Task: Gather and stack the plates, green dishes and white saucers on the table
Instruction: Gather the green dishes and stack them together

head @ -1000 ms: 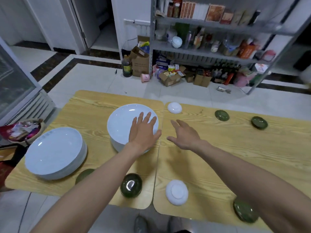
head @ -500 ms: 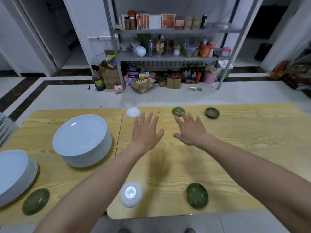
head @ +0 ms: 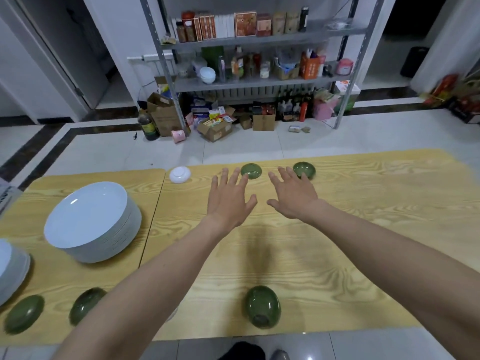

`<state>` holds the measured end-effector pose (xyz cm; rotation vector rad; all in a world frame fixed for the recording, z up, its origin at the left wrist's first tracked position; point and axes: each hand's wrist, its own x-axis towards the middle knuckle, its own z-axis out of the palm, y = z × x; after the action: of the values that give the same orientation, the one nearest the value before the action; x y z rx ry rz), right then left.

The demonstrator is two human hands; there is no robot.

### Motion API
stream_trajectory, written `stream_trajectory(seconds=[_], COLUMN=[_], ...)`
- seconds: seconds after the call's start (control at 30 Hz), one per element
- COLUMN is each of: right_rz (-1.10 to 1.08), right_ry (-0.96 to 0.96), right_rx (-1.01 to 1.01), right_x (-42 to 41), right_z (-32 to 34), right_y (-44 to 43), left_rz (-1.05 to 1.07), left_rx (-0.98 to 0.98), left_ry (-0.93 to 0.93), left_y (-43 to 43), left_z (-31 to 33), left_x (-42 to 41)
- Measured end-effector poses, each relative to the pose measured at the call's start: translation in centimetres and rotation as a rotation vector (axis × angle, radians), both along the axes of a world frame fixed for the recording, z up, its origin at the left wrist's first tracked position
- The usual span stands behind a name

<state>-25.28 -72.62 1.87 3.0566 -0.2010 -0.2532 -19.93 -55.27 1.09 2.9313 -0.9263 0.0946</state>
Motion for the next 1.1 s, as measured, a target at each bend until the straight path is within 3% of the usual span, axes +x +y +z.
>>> stream_trajectory(seconds=[0.37,0.8,0.97,1.1], right_rz=[-0.044,-0.184,-0.448,-0.845], right_ry=[-0.01,-0.025,-0.004,0.024], right_rx=[0.075,0.578,0.895,1.232], right_x=[6.1,15.0,19.2,21.8], right_z=[-1.5,-6.7,-10.1,-11.8], right_y=[-2.3,-6.0,-7.5,-8.8], left_rz=[-0.028,0.009,0.292,0.614], left_rx=[-0.003,-0.102,-0.403,-0.652], left_ry=[0.042,0.254,0.53,0.788], left_y=[-3.0,-8.1,-10.5,-11.8], left_z=[-2.5,-7.1,-9.6,-11.4], left_x=[7.0,15.3,19.2,22.4])
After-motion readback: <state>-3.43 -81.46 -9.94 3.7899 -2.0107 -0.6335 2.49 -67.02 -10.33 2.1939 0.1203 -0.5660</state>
